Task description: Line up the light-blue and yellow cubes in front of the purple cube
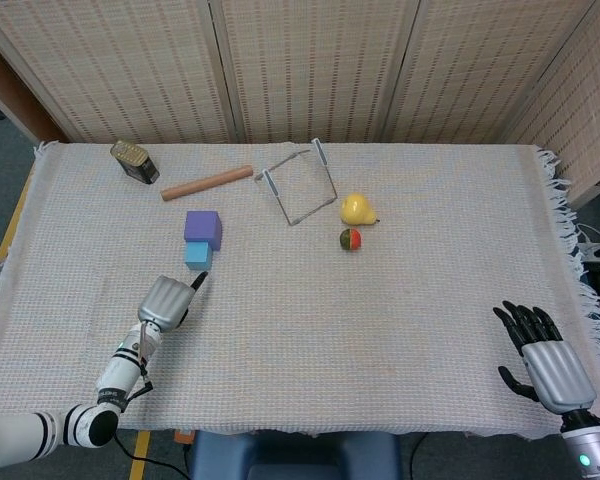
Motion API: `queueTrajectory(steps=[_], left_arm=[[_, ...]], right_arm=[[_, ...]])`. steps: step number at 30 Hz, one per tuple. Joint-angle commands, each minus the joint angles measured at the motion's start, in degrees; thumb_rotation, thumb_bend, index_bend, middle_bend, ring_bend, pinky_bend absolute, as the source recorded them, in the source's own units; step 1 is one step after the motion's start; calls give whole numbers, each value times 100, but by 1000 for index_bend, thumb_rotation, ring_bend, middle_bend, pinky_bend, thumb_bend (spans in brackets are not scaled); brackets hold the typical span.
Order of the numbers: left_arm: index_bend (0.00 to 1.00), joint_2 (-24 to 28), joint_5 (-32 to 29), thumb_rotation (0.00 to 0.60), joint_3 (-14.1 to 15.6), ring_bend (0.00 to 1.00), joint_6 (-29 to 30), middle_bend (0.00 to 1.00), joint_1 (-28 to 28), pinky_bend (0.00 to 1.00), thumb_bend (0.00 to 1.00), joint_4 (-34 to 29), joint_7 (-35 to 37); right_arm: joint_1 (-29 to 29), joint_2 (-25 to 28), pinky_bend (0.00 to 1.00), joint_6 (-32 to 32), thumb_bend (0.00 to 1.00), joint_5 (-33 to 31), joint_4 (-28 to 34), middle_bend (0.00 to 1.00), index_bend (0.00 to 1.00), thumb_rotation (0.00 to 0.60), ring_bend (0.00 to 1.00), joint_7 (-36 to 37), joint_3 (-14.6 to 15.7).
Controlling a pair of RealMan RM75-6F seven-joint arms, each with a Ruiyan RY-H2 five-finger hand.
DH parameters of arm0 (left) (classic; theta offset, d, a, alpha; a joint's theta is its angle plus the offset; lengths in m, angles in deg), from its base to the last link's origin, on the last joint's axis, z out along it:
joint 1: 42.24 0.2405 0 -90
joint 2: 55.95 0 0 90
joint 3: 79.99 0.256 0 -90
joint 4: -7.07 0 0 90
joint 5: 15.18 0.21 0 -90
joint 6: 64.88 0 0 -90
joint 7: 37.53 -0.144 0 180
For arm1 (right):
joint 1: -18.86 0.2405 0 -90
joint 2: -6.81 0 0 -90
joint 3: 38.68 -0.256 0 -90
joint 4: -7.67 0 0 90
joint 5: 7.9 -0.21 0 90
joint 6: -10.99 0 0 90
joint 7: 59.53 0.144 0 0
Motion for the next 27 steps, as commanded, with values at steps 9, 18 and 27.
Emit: queueTrajectory(steps=[9,18,27], left_arm=[[107,1143,1025,600,692,1000,352,1000,782,1000,402,-990,883],[164,787,1353,600,689,1000,385,1000,1008,1000,400,-259,1151],[268,473,1489,600,554,1000,365,1000,1141,1000,402,270,1335]], right_arm=[[14,-18,0,-33,101,71,11,0,0,600,0,-34,36],[39,-62,0,-86,101,86,49,0,0,600,0,-146,52],[32,-51,0,-92,101,38,45,0,0,600,0,-146,46]])
